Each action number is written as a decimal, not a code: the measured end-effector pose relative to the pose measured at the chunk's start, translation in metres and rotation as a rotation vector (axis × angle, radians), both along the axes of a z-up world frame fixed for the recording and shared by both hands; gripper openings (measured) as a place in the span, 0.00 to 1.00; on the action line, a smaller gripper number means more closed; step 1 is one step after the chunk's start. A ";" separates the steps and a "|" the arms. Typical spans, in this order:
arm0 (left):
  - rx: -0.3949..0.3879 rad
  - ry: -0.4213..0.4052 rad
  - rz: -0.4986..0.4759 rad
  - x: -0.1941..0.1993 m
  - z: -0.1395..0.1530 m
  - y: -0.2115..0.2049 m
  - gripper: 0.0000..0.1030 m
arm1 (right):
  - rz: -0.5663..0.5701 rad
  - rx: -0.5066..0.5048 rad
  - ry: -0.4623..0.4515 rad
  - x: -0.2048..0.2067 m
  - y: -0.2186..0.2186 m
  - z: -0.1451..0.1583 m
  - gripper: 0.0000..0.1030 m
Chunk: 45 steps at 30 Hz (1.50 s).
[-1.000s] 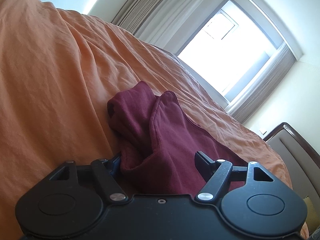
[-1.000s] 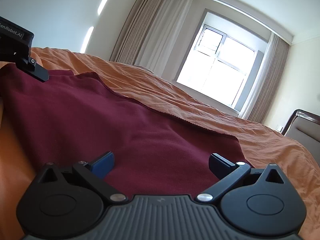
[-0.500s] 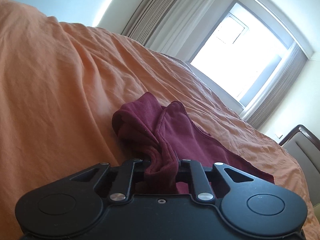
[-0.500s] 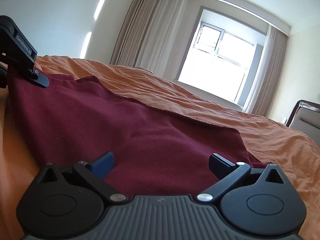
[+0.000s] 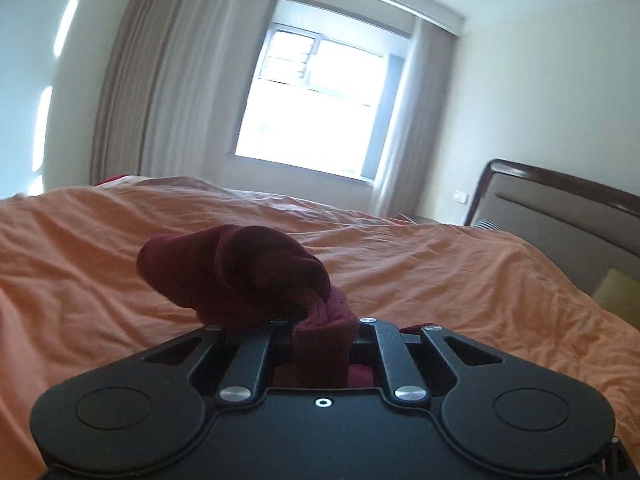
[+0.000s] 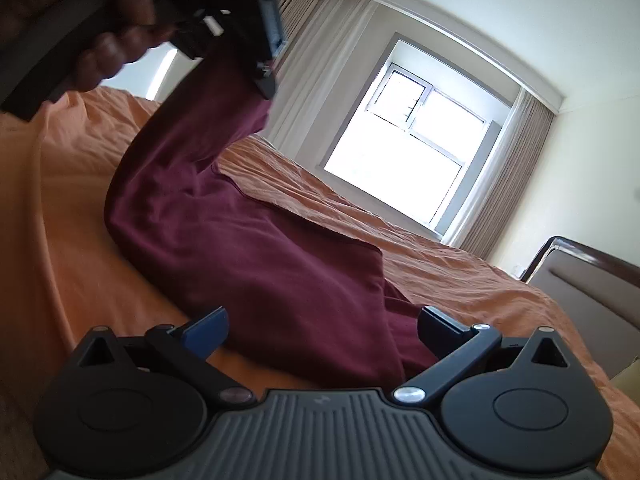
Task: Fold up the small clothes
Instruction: 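Lift the sweater side with the left gripper and fold it over, then open the left gripper and withdraw from the folded sweater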
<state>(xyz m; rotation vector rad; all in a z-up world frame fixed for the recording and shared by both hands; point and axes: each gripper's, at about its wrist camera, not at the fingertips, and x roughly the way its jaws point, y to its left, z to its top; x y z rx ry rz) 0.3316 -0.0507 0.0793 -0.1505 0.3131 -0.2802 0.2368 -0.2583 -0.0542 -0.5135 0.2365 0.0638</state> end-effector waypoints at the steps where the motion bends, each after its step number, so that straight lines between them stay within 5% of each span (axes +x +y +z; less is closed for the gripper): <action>1: 0.015 -0.004 -0.034 0.002 0.002 -0.015 0.12 | -0.016 -0.007 0.005 -0.006 -0.005 -0.001 1.00; 10: 0.170 0.090 -0.392 -0.001 -0.034 -0.136 0.11 | -0.115 0.102 0.091 -0.041 -0.054 -0.012 1.00; 14: 0.254 0.152 -0.436 -0.003 -0.062 -0.154 0.14 | -0.133 0.123 0.096 -0.049 -0.063 -0.016 1.00; 18: 0.186 0.195 -0.433 0.004 -0.067 -0.146 0.19 | -0.140 0.163 0.104 -0.048 -0.068 -0.015 1.00; 20: 0.151 0.208 -0.435 0.007 -0.064 -0.142 0.25 | -0.143 0.168 0.107 -0.047 -0.068 -0.016 1.00; 22: 0.117 0.222 -0.453 0.007 -0.061 -0.137 0.44 | -0.146 0.174 0.111 -0.045 -0.069 -0.016 1.00; 28: 0.050 0.210 -0.480 -0.001 -0.053 -0.133 0.74 | -0.159 0.204 0.114 -0.044 -0.073 -0.015 1.00; 33: -0.025 0.203 -0.398 -0.006 -0.043 -0.112 0.99 | -0.166 0.304 0.077 -0.048 -0.085 -0.009 1.00; 45: -0.118 0.344 0.086 0.010 -0.061 -0.011 0.99 | -0.093 0.587 0.054 -0.033 -0.114 0.025 1.00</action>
